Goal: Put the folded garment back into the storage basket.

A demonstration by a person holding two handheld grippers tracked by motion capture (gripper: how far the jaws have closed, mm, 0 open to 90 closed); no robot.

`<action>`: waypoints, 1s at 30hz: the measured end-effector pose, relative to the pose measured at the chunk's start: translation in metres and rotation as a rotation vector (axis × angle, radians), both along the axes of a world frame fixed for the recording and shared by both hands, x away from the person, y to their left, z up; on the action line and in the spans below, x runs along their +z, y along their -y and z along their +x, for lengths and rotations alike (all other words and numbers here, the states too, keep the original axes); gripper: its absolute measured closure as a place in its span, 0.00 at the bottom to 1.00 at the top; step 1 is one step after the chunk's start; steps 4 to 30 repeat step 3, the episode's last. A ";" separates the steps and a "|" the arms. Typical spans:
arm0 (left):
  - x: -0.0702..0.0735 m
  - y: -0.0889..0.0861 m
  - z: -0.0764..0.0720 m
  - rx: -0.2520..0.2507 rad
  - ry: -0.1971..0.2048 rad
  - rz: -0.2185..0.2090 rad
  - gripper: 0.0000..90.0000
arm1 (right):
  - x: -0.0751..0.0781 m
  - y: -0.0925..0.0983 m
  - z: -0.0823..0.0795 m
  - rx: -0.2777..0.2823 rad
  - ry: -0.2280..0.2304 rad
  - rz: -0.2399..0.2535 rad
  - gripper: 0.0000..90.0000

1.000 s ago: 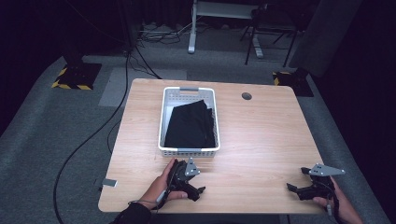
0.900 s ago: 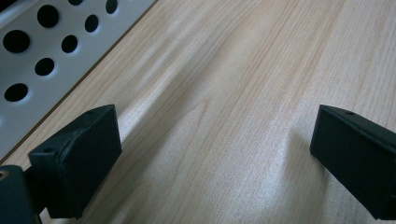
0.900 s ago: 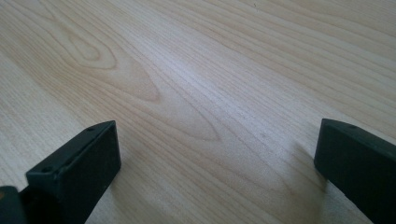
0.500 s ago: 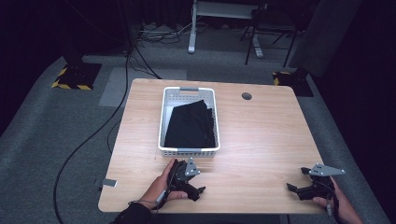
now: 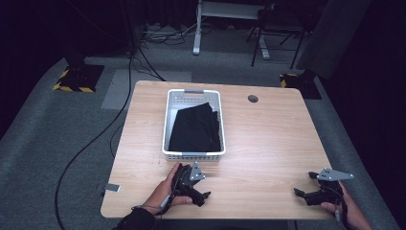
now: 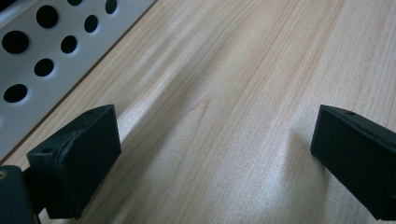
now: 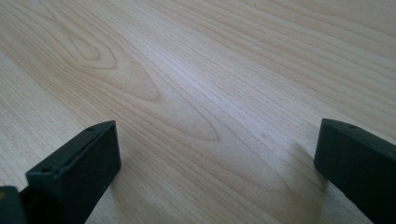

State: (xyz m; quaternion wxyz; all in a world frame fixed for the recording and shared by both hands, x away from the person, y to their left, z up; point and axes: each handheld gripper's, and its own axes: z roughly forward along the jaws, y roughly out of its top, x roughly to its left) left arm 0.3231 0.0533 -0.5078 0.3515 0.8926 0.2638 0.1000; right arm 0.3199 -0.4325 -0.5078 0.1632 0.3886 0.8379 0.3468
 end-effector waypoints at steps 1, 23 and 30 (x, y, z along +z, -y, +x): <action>0.000 0.000 0.000 0.000 0.000 0.000 0.02 | 0.000 0.000 0.000 0.000 0.000 0.000 0.01; 0.000 0.000 0.000 0.000 0.000 0.000 0.01 | 0.000 0.000 0.000 0.001 0.000 0.000 0.01; 0.000 0.000 0.000 0.000 0.000 0.000 0.01 | 0.000 0.000 0.000 0.001 0.000 0.000 0.01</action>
